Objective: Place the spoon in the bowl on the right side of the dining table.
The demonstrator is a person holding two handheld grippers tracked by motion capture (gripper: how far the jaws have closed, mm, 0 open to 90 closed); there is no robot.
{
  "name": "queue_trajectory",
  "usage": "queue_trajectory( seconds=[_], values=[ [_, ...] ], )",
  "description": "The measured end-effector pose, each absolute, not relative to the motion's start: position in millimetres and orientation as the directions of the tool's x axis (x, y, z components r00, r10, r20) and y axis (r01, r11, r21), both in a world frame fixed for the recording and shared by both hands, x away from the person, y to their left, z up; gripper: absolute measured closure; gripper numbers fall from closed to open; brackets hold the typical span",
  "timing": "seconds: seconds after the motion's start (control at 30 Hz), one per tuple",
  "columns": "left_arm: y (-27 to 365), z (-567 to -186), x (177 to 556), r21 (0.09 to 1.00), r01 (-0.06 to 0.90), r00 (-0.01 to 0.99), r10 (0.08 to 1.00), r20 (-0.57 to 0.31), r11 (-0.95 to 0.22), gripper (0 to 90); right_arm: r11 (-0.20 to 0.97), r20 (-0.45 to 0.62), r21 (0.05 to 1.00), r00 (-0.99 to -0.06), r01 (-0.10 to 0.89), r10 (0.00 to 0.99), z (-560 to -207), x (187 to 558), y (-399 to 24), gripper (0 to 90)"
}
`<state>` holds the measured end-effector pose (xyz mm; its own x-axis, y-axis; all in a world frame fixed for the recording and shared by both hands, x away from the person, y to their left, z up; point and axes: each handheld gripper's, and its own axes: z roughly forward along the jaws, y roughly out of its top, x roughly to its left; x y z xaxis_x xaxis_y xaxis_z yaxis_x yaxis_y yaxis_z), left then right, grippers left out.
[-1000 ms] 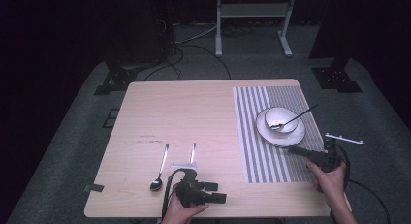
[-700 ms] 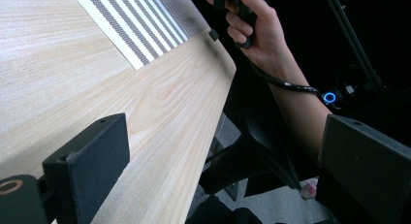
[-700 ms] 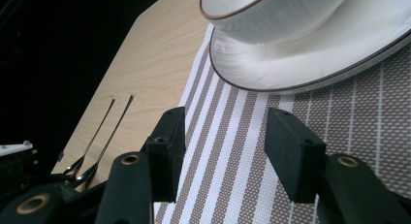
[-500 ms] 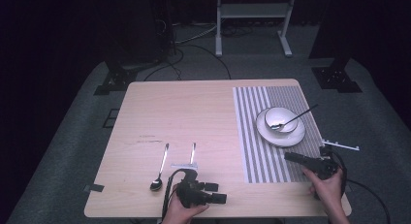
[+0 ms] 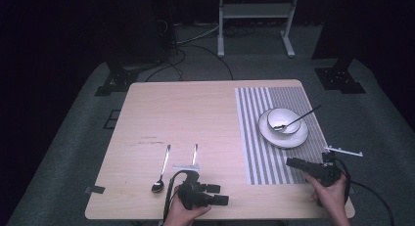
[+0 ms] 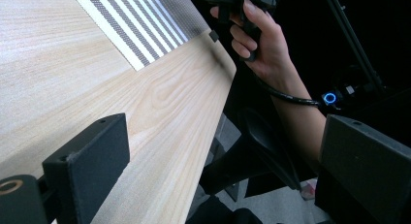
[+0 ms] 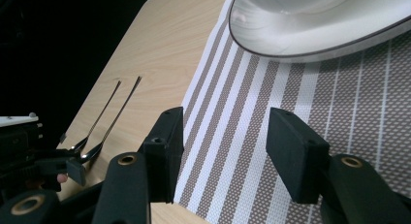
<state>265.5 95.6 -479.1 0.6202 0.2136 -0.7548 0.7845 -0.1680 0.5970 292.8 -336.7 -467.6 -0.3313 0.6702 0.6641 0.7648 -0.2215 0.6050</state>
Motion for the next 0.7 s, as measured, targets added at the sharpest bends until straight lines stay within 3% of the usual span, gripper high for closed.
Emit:
queue_trajectory(
  seconds=[0.7],
  values=[
    [97,-478,265,0.601,0.782,0.623,0.210,-0.753,-0.164,2.9,-0.175,0.638,0.620,-0.361,0.765,0.680,-473,278,-320,45.9]
  ],
)
